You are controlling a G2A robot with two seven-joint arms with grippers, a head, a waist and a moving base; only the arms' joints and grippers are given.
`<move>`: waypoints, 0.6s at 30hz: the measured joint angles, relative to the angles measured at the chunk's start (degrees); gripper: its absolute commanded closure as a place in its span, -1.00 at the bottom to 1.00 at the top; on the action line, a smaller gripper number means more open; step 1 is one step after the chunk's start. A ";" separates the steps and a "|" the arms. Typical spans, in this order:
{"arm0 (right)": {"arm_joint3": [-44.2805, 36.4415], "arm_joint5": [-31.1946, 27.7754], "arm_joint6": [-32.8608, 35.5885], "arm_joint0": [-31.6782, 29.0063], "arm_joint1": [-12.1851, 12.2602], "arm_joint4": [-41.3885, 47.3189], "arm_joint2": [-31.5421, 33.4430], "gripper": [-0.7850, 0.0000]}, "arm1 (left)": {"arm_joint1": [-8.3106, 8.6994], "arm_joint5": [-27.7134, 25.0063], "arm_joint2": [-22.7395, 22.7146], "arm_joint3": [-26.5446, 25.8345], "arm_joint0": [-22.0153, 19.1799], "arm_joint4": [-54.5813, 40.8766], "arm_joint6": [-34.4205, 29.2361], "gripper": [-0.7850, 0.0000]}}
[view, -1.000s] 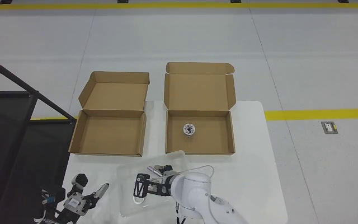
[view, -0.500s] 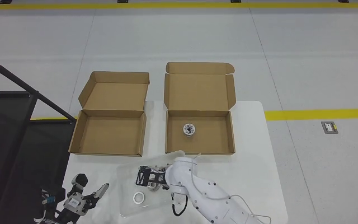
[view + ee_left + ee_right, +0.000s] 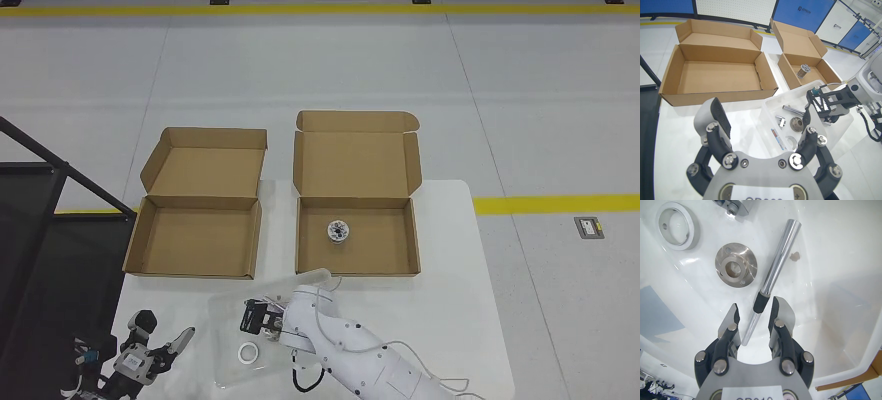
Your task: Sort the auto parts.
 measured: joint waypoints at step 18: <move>11.29 4.02 -3.56 4.00 -4.09 2.64 -1.20 0.58 | 0.00 0.00 0.00 0.00 0.00 0.00 0.00 -1.00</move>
